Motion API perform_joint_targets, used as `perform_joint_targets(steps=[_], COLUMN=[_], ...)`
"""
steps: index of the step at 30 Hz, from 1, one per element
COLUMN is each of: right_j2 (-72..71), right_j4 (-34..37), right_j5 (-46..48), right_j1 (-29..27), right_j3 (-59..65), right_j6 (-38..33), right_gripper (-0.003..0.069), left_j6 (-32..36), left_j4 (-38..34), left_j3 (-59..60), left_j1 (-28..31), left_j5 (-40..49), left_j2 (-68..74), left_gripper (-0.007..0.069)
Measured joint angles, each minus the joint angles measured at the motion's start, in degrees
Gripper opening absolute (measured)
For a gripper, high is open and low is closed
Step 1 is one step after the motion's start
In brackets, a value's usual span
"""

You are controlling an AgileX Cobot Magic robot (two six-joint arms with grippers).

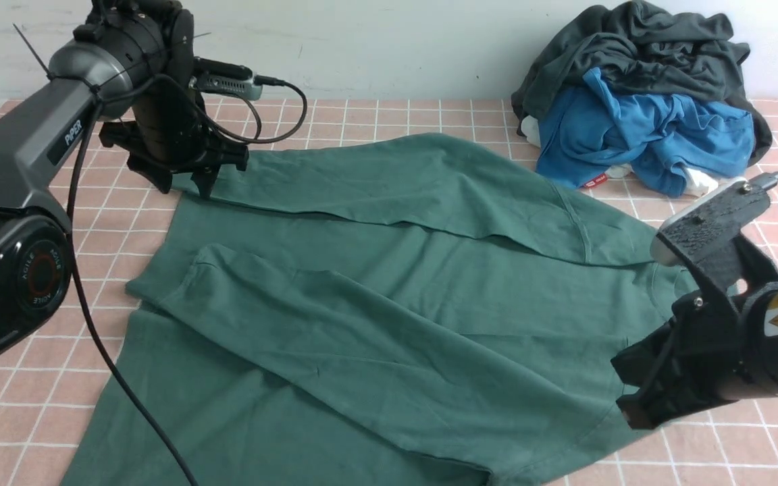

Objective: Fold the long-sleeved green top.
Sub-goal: Use the left arm to clamp the cuff farthest from it

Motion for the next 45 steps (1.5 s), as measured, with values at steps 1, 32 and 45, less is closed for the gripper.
perform_joint_targets(steps=[1,32,45], right_j2=[2.27,29.28,22.59], right_j4=[0.11,-10.85,-16.65], right_j5=[-0.58,-0.61,7.79], right_j1=[-1.17,-10.88,-10.88], right_j3=[-0.42,-14.12,-13.55], right_j6=[1.36,17.90,19.11], right_gripper=[-0.0014,-0.0001,-0.0001], left_j6=[0.56,7.82,7.82], left_j4=[-1.48,-12.04,-12.04], left_j3=[-0.12,56.26,56.37], left_j1=[0.15,0.75,0.75], left_j5=[0.05,-15.51,-16.51], left_j2=[0.00,-38.60,-35.39], left_gripper=[0.0367,0.0367,0.0367])
